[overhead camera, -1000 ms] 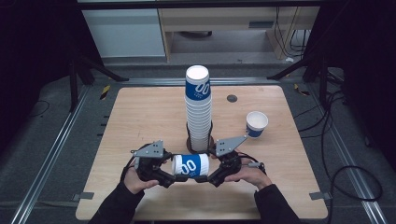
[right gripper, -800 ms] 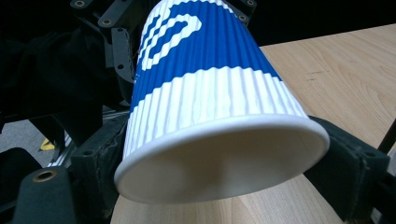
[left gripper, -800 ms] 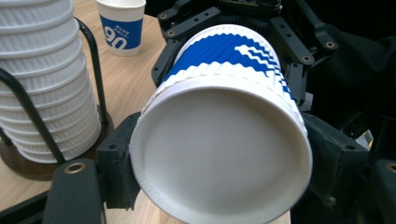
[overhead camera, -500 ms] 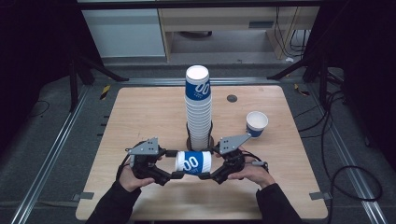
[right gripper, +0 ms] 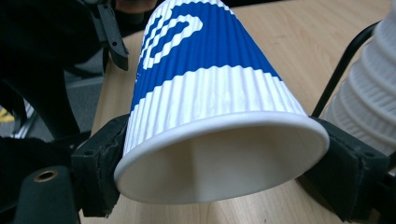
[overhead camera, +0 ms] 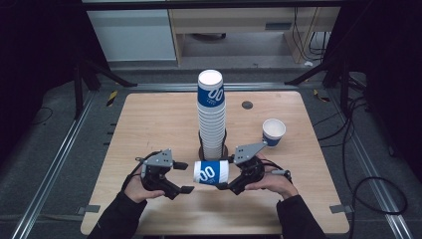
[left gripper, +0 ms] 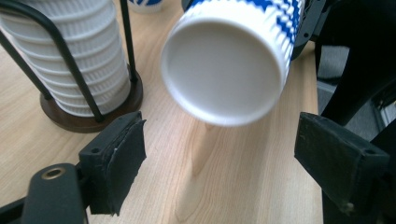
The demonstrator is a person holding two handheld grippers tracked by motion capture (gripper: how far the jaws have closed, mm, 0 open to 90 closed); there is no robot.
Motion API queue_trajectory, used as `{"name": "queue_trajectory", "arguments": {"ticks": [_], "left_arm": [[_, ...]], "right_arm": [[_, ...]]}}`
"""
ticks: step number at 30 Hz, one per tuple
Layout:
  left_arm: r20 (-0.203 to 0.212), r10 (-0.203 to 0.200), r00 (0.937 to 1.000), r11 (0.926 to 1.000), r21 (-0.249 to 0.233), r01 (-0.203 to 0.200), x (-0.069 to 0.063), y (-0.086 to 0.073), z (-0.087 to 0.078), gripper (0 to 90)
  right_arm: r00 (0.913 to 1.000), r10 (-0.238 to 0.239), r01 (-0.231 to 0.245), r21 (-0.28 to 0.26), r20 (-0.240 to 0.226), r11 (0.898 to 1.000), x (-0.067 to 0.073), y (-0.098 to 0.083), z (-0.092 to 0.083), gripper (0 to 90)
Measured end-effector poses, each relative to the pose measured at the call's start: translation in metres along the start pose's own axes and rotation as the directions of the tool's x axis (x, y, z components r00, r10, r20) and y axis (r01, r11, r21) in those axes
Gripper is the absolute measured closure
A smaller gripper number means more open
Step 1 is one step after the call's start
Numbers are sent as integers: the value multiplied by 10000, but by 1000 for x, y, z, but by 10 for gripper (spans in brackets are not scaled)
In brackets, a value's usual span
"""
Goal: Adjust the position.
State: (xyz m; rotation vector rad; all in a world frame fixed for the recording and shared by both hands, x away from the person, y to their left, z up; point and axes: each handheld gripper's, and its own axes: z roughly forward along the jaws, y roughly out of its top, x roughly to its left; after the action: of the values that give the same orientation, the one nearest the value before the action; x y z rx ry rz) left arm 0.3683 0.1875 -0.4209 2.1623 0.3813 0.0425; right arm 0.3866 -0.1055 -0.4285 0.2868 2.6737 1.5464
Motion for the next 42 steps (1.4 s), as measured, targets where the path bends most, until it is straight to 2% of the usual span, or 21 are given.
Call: {"name": "queue_trajectory", "arguments": {"ticks": [3, 9, 13, 16, 21, 25, 30, 35, 38, 42], "left_arm": [[-68, 198, 9998, 9995, 265, -196, -2, 0, 5, 154], [74, 575, 9983, 9959, 698, -579, -8, 1, 13, 154], [209, 899, 9957, 9895, 1115, -917, -13, 2, 20, 157], [358, 986, 9945, 9850, 1385, -1027, -13, 1, 23, 171], [674, 1025, 9924, 9834, 1435, -1113, -15, 0, 24, 249], [765, 951, 9925, 9853, 1347, -1048, -13, 0, 24, 255], [545, 815, 9952, 9910, 1019, -867, -10, 0, 19, 258], [116, 447, 9989, 9980, 434, -452, -3, -2, 7, 258], [-95, 175, 9998, 9998, -79, -176, 1, -2, -1, 258], [-274, -15, 9996, 9975, -708, -5, 2, -1, -6, 258]], "right_arm": [[9999, -119, 123, 392, -91, 9992, 2, -1, 8, 153], [9987, -294, 330, 856, -428, 9958, 7, -2, 21, 153], [9965, -455, 535, 1171, -697, 9917, 11, -2, 30, 153], [9943, -576, 685, 1231, -897, 9900, 14, -1, 34, 153], [9932, -635, 763, 1336, -975, 9881, 16, 0, 36, 153], [9932, -577, 709, 1311, -1016, 9888, 16, 0, 36, 148], [9956, -572, 634, 846, -740, 9944, 14, 1, 32, 106], [9994, -66, 58, -231, -347, 9997, 7, 6, 15, 80], [9996, 299, -297, -896, 5, 9955, 2, 8, 4, 74], [9970, 761, -733, -1533, 123, 9855, -4, 6, -6, 72]]}}
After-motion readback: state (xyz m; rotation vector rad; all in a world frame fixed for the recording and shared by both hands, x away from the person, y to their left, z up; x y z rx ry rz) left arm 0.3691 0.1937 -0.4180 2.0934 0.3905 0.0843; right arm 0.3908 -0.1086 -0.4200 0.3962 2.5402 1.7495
